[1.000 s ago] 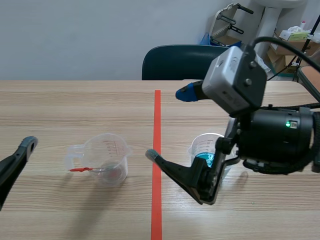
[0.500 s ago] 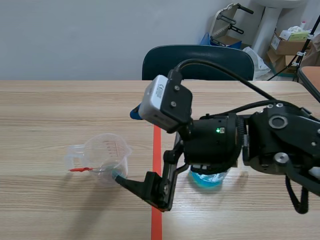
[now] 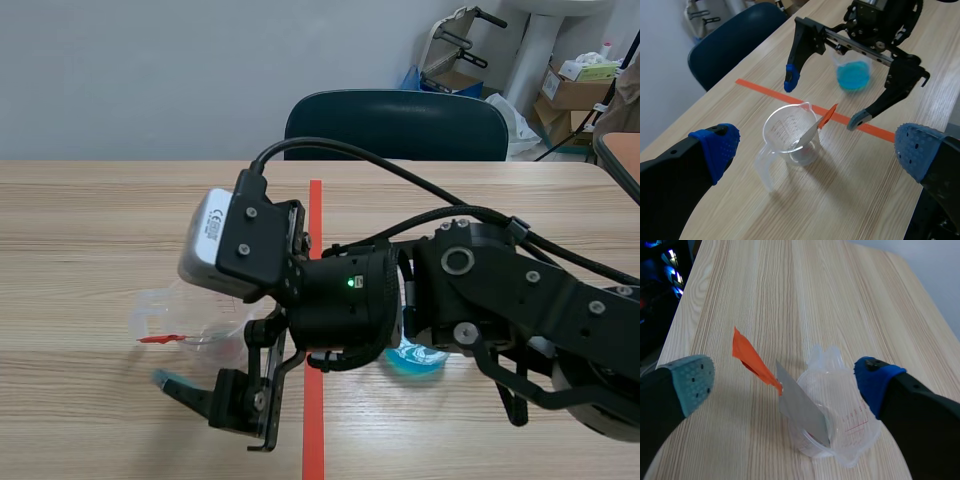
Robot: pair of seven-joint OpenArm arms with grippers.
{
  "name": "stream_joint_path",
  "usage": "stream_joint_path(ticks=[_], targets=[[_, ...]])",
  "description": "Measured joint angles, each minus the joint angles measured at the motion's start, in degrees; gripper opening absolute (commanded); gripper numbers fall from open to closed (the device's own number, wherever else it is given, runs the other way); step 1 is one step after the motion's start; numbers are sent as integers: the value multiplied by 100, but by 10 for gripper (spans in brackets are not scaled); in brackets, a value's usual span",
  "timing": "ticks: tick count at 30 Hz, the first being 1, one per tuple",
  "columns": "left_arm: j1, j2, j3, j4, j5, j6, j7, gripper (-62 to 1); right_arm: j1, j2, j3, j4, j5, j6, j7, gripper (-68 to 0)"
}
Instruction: Do the redox reaction experiment
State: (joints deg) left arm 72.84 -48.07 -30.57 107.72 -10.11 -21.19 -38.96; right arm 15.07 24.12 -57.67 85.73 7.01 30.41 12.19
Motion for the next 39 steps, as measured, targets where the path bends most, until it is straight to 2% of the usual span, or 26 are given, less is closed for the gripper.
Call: stream_joint_path(ticks=[4, 7, 9, 11, 16, 19, 28, 34, 39], targets=[[0, -334, 0, 0, -7, -157, -133, 14, -2, 2, 0, 0, -9, -13, 0, -220], [0, -560, 0, 0, -214, -160, -146, 14, -2, 0, 0, 0, -17, -72, 0, -226], [0, -730, 0, 0, -232, -160, -140, 14, -2, -37, 0, 0, -151, -81, -2, -231], [0, -914, 0, -2, -380, -155, -144, 14, -2, -114, -15, 2, -208, -79, -28, -261], [-22, -1421, 0, -199, -787, -83, -173, 14, -2, -254, -44, 2, -251, -79, -72, -378], [-31, -1644, 0, -466, -863, -28, -197, 14, -2, -251, -44, 2, -254, -79, -74, -468], [-31, -1681, 0, -702, -861, -31, -249, 14, -2, -251, -44, 2, -251, -79, -63, -671], [-31, -1668, 0, -702, -861, -31, -249, 14, -2, -251, -44, 2, -247, -79, -50, -669], [-31, -1668, 0, -702, -861, -31, -249, 14, 15, -254, 46, 7, 284, 11, -168, -669]])
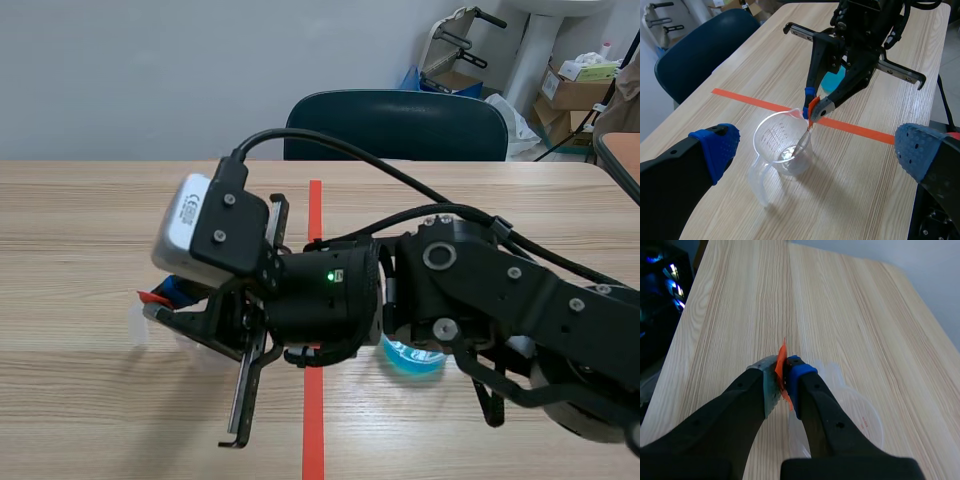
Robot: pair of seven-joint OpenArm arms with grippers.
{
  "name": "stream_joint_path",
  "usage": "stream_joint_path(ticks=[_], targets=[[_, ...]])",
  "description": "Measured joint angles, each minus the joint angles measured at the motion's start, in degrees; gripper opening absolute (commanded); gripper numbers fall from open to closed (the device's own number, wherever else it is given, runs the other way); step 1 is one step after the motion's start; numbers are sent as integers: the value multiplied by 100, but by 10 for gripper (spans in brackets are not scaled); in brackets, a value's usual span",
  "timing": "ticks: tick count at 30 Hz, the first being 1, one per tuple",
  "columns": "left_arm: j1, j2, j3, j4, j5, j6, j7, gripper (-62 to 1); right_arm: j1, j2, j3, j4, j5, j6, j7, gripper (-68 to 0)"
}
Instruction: Do the redox reaction experiment
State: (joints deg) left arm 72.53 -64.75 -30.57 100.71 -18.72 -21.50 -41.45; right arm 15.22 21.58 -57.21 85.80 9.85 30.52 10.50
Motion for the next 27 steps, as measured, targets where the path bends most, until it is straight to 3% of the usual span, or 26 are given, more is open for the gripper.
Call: stream_joint_path(ticks=[10, 13, 19, 27], targets=[[0, 0, 0, 2, 2, 0, 0, 14, 479, -33, 90, 273, 1379, 74, -1325, -669], [0, 0, 0, 2, 2, 0, 0, 14, 614, -127, 90, 271, 1650, 76, -1766, -669], [0, 0, 0, 4, 2, 0, 0, 14, 861, -190, 96, 297, 2144, 76, -2192, -669], [0, 0, 0, 4, 0, 0, 0, 14, 898, -190, 514, 800, 2579, 76, -2859, -669]])
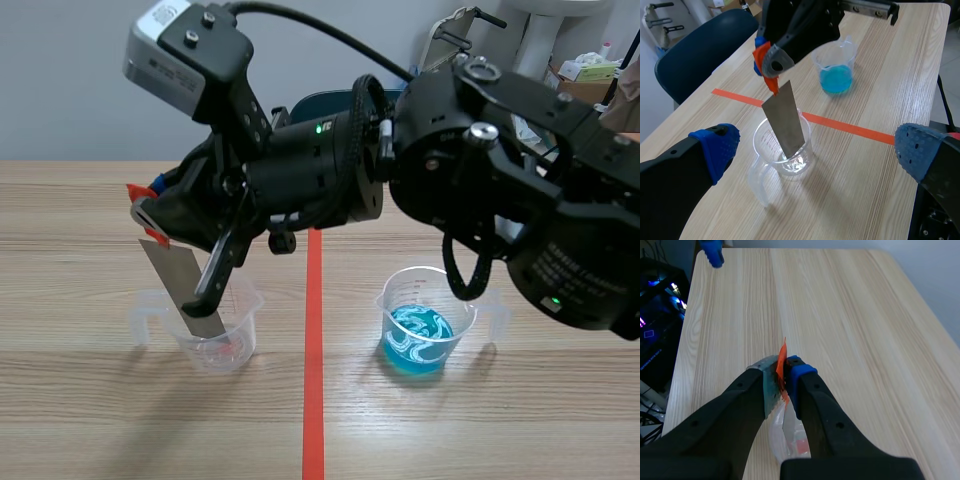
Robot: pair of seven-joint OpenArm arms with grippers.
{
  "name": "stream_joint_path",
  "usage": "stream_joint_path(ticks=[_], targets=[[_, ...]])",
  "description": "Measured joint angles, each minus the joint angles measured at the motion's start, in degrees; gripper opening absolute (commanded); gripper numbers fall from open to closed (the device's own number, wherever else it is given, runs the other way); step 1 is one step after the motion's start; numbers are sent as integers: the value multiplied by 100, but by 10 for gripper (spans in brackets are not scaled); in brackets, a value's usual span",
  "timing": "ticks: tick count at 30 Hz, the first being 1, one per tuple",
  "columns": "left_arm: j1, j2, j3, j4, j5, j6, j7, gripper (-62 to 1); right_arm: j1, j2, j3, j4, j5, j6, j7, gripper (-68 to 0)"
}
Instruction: Do the redox reaction experiment
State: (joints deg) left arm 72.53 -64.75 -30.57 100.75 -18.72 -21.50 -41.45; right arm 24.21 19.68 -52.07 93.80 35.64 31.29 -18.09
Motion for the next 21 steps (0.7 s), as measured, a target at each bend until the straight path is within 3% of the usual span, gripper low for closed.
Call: stream_joint_path(ticks=[17, 21], targets=[[0, 0, 0, 0, 2, 0, 0, 14, 2, 0, 876, 855, 778, -2, -957, -669], [0, 0, 0, 0, 2, 0, 0, 14, 4, 0, 1056, 1091, 1036, -116, -1187, -668]])
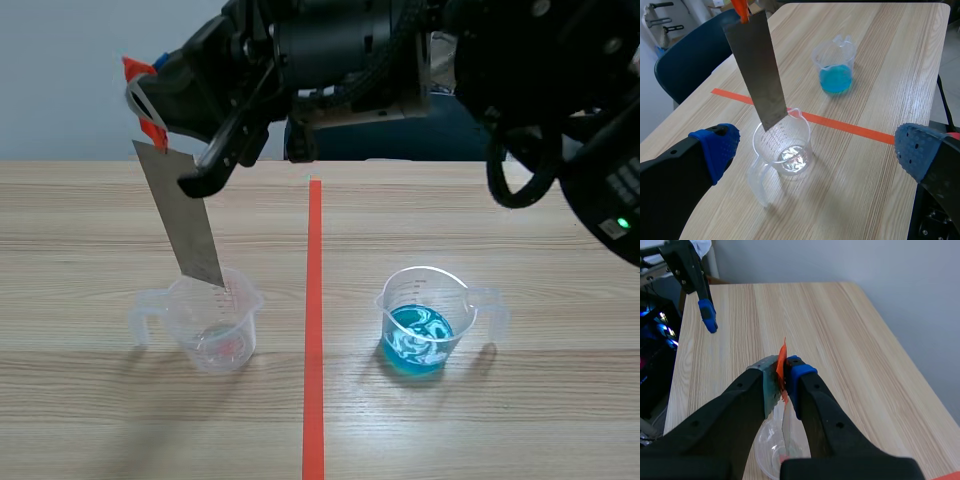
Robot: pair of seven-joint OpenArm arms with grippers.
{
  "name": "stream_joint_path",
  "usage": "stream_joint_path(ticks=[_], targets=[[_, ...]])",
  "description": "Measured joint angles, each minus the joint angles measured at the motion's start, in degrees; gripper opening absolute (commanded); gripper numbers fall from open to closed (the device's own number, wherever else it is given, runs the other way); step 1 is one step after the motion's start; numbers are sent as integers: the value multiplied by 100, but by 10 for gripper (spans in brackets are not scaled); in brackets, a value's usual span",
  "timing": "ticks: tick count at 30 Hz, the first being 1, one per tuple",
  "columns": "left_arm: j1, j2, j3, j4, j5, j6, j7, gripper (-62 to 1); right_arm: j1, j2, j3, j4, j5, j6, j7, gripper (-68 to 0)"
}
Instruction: Do the redox reaction experiment
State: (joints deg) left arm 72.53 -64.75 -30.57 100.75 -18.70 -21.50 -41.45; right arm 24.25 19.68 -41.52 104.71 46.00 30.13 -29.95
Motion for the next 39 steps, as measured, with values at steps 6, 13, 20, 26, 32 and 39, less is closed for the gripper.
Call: stream_joint_path(ticks=[6, 13, 20, 26, 32, 39], targets=[[0, 0, 0, 0, 0, 0, -2, 14, 0, -4, 87, 251, 44, -273, -85, -669], [0, 2, 0, 0, 0, 0, 0, 14, 0, -175, 87, 249, 59, -273, -245, -669], [0, 2, 0, 0, 0, 0, 0, 14, 0, -190, 87, 249, 57, -273, -275, -669], [0, 2, 0, 0, 0, 0, 0, 14, 0, -190, 87, 249, 57, -273, -275, -669], [0, 2, 0, 0, 0, 0, 0, 14, 0, -190, 87, 249, 57, -273, -275, -669], [0, 2, 0, 0, 0, 0, 0, 14, 0, -190, 87, 249, 57, -273, -275, -669]])
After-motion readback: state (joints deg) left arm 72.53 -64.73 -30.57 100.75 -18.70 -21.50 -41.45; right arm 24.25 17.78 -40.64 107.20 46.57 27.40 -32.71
